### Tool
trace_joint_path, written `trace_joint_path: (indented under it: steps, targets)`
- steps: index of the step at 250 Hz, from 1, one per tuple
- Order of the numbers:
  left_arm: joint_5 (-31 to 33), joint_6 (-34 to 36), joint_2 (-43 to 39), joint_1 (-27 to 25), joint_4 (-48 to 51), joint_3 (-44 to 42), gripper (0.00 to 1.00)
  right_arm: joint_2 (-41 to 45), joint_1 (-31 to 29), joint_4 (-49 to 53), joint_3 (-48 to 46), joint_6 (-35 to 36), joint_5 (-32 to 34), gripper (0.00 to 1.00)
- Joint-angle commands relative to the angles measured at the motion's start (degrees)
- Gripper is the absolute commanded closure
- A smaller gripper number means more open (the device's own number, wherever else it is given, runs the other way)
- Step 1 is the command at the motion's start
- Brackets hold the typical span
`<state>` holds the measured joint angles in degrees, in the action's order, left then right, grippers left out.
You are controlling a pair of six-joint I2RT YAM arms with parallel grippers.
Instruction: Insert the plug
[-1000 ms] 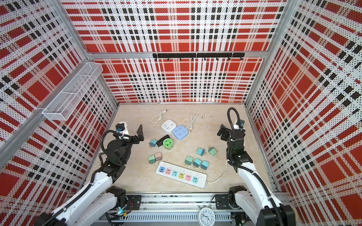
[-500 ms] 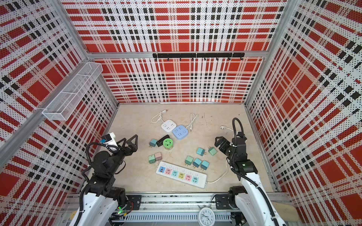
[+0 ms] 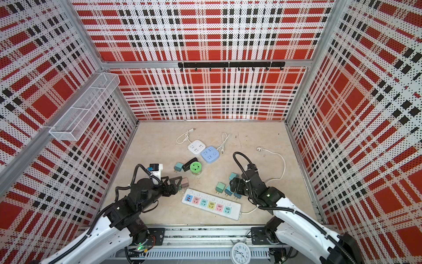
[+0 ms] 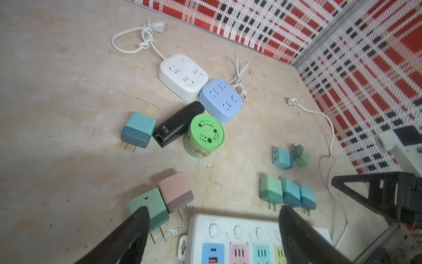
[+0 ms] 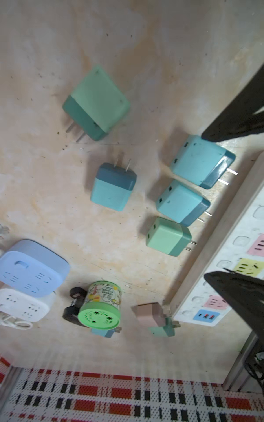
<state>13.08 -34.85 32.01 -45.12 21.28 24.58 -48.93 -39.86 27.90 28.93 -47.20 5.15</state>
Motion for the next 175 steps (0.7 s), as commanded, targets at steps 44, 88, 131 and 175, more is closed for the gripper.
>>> trace_joint_path:
  steps: [44,88,131,175]
  targets:
    - [14.65,-3.74,6.67,-12.47,-0.82,-0.46,0.11,1.81,-11.71,11.00,0.40,-3.77,9.58,0.16]
    - [13.35,-4.18,9.62,-13.89,-0.54,0.49,0.12,6.08,-14.62,18.17,1.12,-3.83,9.65,0.17]
    - [11.97,-3.78,11.22,-15.76,-3.08,-0.47,0.13,9.94,-17.89,18.13,-1.89,-4.65,6.42,0.26]
    - [11.36,-3.66,11.65,-16.66,-3.08,-1.70,0.13,9.89,-25.91,15.65,-4.54,-8.03,7.25,0.28]
